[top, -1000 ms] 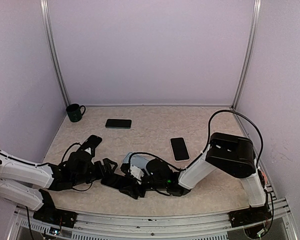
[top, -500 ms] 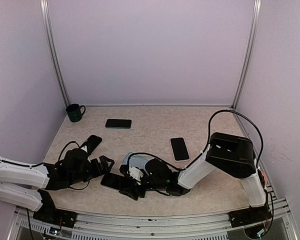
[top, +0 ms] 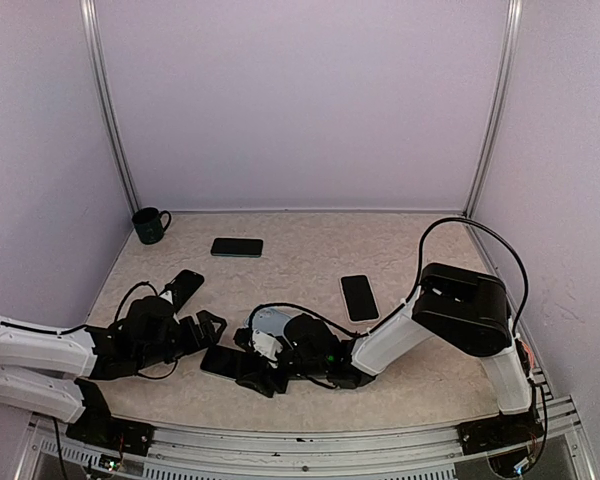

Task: Put the phone into the phone case
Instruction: Pick up the phone at the center of the board, then pass from the right arm to the left

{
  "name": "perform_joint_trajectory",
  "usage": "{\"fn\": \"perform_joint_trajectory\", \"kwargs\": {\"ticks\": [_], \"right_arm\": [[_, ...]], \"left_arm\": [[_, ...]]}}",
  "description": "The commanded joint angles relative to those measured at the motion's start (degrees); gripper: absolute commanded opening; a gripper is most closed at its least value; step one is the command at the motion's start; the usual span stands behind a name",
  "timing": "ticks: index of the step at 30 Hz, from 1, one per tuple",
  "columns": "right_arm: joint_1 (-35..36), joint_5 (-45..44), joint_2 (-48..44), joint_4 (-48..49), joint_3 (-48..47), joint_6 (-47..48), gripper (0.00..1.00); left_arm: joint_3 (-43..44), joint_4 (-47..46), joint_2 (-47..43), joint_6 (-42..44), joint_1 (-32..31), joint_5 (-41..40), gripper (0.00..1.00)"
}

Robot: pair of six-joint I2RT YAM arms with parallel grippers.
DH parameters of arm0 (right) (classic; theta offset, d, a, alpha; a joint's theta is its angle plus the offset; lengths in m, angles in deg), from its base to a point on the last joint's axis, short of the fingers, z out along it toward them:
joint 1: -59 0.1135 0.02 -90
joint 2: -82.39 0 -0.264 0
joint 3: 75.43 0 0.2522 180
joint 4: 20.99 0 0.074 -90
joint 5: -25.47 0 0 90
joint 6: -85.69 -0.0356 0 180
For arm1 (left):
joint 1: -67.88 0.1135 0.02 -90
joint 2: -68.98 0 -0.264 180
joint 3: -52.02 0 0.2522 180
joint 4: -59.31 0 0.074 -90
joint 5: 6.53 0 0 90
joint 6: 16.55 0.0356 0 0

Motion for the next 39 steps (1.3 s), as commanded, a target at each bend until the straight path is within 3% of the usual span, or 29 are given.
{"fn": "perform_joint_trajectory", "kwargs": {"ticks": [1,26,39], "right_arm": [[0.06,0.67,4.84,-11.87,1.20,-1.01,0.65],[0.06,-3.94,-9.78,-5.79,6.48,2.83,0.64],[0.02,-5.00,-15.06,-2.87,9.22,3.57,0.63]], "left_arm": [[1.92,1.34,-1.64,1.44,0.72,-0.69,0.98],[-1.82,-0.26,-3.67,-0.16,2.61,3.30,0.98],[-6.34,-9.10,-3.54,-1.18,3.37,8.19,0.97]]}}
